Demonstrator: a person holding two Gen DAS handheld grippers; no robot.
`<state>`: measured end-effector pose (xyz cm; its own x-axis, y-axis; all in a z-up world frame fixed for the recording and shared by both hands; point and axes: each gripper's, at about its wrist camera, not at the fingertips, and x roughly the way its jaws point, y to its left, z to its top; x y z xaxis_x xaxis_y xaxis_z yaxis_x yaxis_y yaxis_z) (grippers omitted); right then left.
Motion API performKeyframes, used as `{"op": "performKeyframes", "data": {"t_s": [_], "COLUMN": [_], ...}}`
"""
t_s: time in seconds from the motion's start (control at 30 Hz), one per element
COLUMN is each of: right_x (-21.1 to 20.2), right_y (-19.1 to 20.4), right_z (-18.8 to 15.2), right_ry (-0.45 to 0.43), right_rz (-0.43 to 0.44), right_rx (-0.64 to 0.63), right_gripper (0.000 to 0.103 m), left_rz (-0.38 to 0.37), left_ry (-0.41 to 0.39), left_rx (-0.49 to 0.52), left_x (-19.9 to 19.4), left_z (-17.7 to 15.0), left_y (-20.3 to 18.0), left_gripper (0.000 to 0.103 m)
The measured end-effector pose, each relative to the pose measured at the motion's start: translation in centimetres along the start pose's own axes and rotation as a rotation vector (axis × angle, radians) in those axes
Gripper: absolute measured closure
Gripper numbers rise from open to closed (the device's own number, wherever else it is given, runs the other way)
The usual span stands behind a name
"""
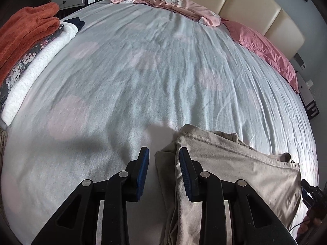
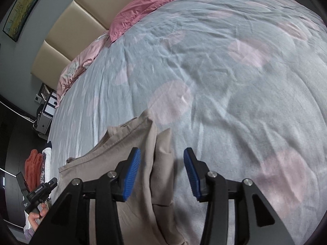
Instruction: Fold clothes
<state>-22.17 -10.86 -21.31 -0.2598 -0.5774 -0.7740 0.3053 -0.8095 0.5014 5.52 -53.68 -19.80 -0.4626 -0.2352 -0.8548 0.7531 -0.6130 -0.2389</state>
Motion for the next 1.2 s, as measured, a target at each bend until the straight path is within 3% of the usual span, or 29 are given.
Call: {"op": "performKeyframes", "data": {"t_s": [0.1, 0.17, 0.2, 0.23, 0.3, 0.57, 0.9, 1.2], "right_x": [1.2, 1.7, 1.8, 1.9, 2.0, -0.2, -4.3, -2.6], "right_y": [0.4, 0.4, 0.3, 0.1, -0.1, 2.1, 14.3, 27.5], "right_z": [0.0, 0.0, 0.1, 0.1, 0.1, -0.1, -1.6, -6.2], "right_ry": [0.010, -0.003, -0.003, 0.001, 0.002, -0.047, -0.124, -0.107], "right_rz": [-0.028, -0.044, -0.053, -0.049, -0.017, -0.005, -0.029, -0.037], "right_rx": [-0.035, -0.047, -0.048, -0.043, -0.028, -0.063, -0.240, -0.397], "right_gripper": [0.060, 0.068, 0.081, 0.086, 0.093, 0.096, 0.097, 0.097], "left_rz": [-0.007, -0.011, -0.017, -0.024, -0.046, -0.107, -0.228, -0.275], "left_ry": [0.007, 0.012, 0.016, 0.021, 0.032, 0.017, -0.019, 0.025], "left_rx": [0.008, 0.014, 0.014, 0.013, 0.007, 0.006, -0.093, -0.178], "left_x": [0.1, 0.2, 0.3, 0.4, 0.5, -0.8, -3.2, -3.9], "left_z": [-0.1, -0.1, -0.1, -0.1, -0.1, 0.3, 1.8, 2.1], "left_y": [-0.1, -0.2, -0.3, -0.4, -0.5, -0.9, 2.0, 5.3], "left_gripper": [0.070, 0.070, 0.070, 0.070, 0.070, 0.070, 0.070, 0.070]}}
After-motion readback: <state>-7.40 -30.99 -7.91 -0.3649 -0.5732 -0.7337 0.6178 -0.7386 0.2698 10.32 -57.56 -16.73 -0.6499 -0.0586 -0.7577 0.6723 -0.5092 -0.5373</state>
